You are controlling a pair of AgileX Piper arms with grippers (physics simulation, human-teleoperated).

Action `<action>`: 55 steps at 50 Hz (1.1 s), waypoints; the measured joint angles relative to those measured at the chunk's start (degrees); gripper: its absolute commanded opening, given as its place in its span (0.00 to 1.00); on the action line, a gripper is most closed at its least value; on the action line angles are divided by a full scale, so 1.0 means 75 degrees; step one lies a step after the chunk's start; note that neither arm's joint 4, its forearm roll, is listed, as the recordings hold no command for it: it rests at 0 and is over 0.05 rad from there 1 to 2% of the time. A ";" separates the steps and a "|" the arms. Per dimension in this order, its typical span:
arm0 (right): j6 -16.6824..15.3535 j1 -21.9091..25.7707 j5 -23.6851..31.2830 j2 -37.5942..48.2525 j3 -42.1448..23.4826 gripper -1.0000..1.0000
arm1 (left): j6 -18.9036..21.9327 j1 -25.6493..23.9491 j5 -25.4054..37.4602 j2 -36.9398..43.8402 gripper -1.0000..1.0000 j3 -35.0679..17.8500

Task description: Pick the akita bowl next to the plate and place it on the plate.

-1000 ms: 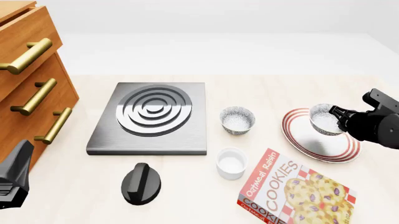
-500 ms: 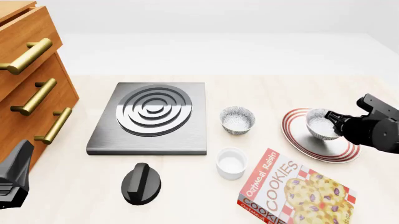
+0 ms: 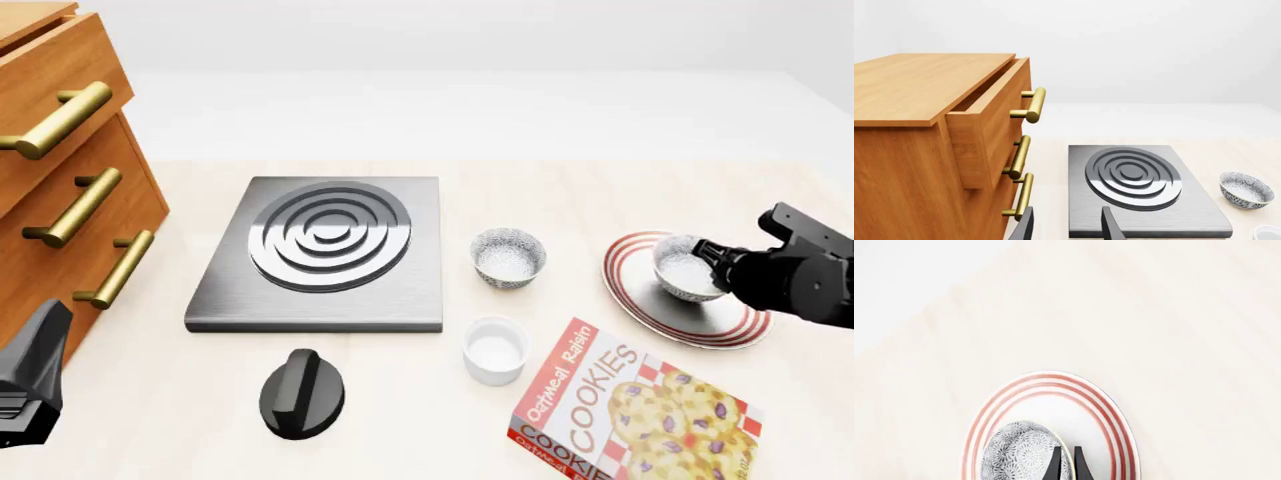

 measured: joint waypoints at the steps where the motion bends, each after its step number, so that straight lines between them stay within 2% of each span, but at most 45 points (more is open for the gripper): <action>1: -0.0002 0.0000 0.0001 0.0006 -0.0006 1.00 | 0.0000 0.0000 0.0000 0.0000 1.00 0.0000; 27: 0.0166 0.0002 0.0215 -0.0396 -0.0012 1.00 | 0.0000 0.0000 0.0000 0.0000 1.00 0.0000; 35: 0.0174 -0.0084 0.0519 -0.1602 0.0227 1.00 | 0.0000 0.0000 0.0000 0.0000 1.00 0.0000; 55: -0.0022 0.0001 0.1327 -0.5735 0.1024 1.00 | 0.0000 0.0000 0.0000 0.0000 1.00 0.0000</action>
